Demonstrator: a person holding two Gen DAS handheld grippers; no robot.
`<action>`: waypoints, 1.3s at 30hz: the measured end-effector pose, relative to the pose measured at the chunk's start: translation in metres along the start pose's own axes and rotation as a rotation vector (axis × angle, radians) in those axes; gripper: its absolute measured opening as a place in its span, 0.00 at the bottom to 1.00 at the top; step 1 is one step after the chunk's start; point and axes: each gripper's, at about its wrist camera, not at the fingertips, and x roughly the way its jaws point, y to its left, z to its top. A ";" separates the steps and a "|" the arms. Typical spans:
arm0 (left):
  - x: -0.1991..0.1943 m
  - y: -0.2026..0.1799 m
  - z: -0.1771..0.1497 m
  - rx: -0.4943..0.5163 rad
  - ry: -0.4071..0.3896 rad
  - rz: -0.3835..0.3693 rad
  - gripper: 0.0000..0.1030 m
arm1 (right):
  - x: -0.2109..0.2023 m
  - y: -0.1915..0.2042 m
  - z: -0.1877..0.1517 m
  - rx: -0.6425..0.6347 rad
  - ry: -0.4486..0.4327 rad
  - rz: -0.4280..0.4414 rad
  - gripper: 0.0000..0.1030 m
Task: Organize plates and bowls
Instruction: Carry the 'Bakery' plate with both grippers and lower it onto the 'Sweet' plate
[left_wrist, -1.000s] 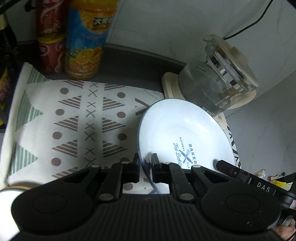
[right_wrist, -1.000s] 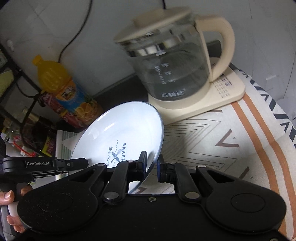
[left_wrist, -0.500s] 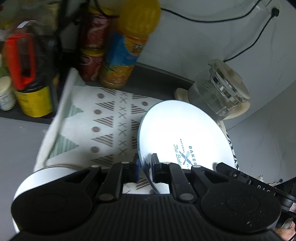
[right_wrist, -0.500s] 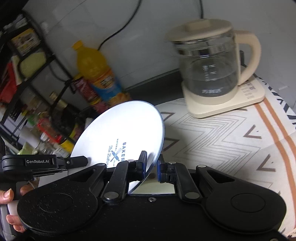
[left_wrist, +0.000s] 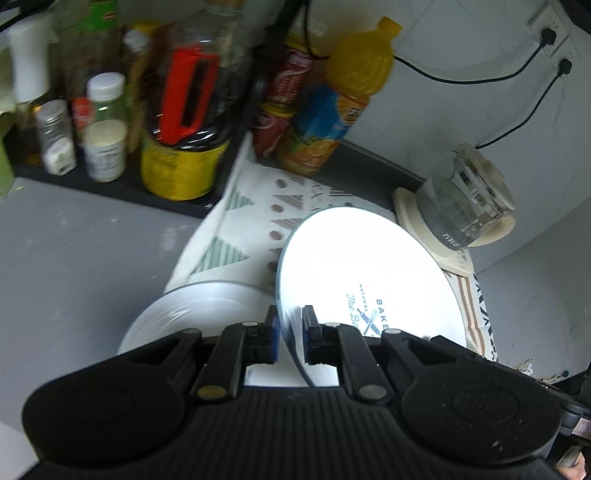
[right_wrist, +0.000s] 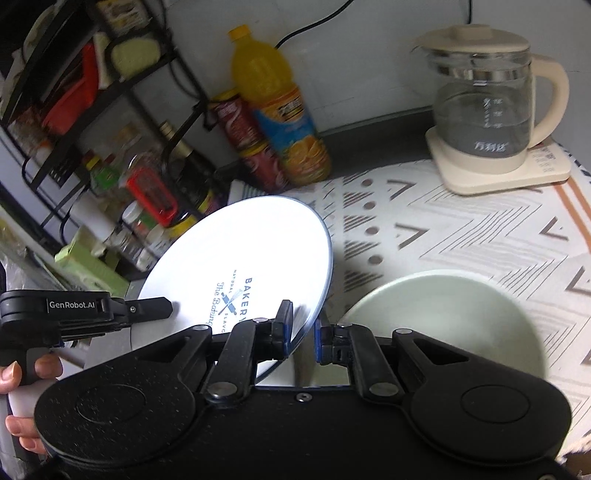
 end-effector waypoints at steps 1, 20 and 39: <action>-0.002 0.004 -0.003 -0.005 0.000 0.003 0.10 | 0.000 0.003 -0.003 -0.002 0.005 0.002 0.12; -0.005 0.058 -0.053 -0.083 0.052 0.067 0.10 | 0.018 0.038 -0.056 -0.059 0.126 -0.026 0.13; 0.020 0.075 -0.075 -0.140 0.111 0.113 0.11 | 0.035 0.048 -0.074 -0.126 0.193 -0.080 0.14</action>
